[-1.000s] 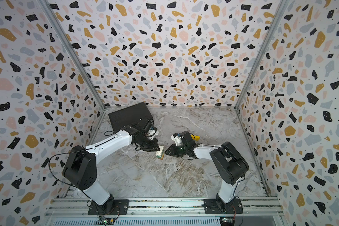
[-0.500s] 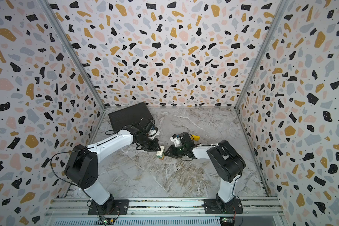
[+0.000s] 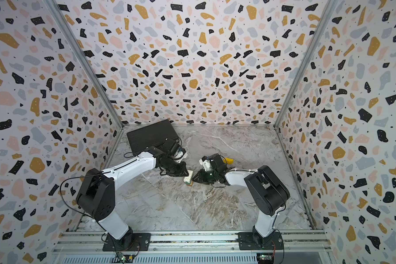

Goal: Assemble an ice cream with lego
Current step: Assemble the lego brick with the lego brick.

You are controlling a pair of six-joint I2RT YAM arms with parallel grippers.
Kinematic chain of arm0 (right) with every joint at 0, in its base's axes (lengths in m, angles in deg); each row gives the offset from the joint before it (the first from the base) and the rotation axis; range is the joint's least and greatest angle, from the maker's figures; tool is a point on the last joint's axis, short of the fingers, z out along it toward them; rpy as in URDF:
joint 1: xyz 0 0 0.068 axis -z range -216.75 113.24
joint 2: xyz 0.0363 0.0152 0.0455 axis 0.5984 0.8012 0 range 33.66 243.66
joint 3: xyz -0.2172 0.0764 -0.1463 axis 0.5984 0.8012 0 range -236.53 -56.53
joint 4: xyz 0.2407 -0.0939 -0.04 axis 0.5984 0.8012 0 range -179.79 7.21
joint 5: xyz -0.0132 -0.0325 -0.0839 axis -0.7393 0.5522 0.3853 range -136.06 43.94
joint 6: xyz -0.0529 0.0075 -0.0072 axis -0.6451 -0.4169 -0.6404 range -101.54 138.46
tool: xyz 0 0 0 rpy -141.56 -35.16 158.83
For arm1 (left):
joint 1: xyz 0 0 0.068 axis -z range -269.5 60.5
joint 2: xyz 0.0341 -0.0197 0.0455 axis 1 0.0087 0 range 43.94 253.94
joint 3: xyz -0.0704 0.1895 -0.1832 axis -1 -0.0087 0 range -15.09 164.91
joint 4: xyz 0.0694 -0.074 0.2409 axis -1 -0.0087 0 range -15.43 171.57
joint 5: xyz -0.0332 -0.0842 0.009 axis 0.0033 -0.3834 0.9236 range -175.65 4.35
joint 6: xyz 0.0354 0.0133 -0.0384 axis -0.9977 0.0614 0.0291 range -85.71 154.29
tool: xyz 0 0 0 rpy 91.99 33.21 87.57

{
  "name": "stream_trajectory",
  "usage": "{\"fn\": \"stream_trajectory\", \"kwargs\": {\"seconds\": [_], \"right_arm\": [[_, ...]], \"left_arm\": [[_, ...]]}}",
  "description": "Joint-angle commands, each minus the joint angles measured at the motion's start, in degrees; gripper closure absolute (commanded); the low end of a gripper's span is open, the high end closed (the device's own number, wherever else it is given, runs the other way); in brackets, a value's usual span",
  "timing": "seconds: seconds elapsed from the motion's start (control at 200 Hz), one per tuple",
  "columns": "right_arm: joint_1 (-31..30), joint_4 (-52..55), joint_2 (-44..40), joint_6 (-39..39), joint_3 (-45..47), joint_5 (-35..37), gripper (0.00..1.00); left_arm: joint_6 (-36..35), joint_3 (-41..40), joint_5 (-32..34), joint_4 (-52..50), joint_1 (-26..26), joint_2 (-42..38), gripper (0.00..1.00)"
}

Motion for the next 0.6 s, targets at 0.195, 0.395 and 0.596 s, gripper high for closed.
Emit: {"fn": "stream_trajectory", "kwargs": {"seconds": [0.195,0.395,0.596], "right_arm": [[-0.28,2.95,-2.04,-2.28,-1.81,2.44,0.72],[-0.28,5.55,-2.57,-3.83,-2.27,4.64,0.71],[-0.29,6.27,-2.6,-4.16,-2.45,5.15,0.71]], "left_arm": [[-1.27,-0.15,6.54,-9.18,1.08,4.4,0.77],[-1.87,4.53,7.88,-11.53,0.69,3.59,0.64],[-1.63,6.95,7.44,-11.73,0.38,3.23,0.53]]}}
